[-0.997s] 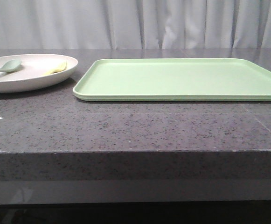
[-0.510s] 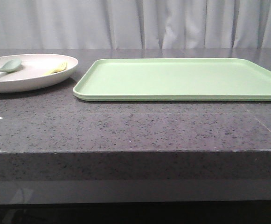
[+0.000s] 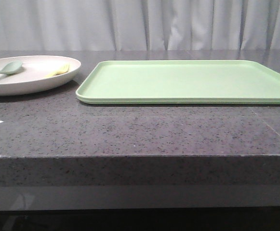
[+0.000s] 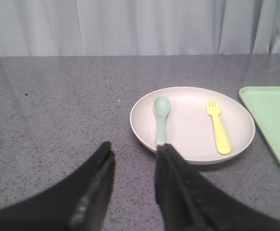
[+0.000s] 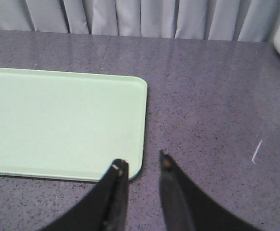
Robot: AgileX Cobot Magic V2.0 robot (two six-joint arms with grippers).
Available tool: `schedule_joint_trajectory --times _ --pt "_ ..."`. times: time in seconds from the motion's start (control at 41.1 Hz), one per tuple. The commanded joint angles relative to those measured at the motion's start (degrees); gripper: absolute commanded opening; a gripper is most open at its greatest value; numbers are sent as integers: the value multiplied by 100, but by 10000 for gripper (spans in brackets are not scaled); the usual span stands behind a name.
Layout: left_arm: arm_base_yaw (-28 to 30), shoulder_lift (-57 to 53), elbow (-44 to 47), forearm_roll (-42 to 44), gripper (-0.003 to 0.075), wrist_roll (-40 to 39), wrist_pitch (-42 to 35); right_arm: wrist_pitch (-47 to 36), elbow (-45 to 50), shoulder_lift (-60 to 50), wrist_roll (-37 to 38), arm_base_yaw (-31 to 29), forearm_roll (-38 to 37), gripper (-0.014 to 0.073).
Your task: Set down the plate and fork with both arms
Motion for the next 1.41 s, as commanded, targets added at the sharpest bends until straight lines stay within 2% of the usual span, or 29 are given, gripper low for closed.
schedule_joint_trajectory --times 0.0,0.073,0.583,0.802,0.997,1.24,1.386 --pt "-27 90 -194 -198 447 183 -470 -530 -194 76 -13 11 0 435" --pt "-27 90 -194 -308 459 183 -472 -539 -194 76 -13 11 0 482" --pt "-27 90 -75 -412 461 183 -624 -521 -194 76 -13 11 0 477" --pt "-27 388 -51 -412 588 183 -378 -514 -194 76 -13 11 0 477" --pt "-27 1278 -354 -402 587 183 231 -514 -194 76 -13 11 0 477" --pt "-27 3024 -1433 -426 587 183 1253 -514 -194 76 -13 11 0 477" --pt "94 3951 -2185 -541 587 183 1285 -514 -194 76 -13 11 0 477"
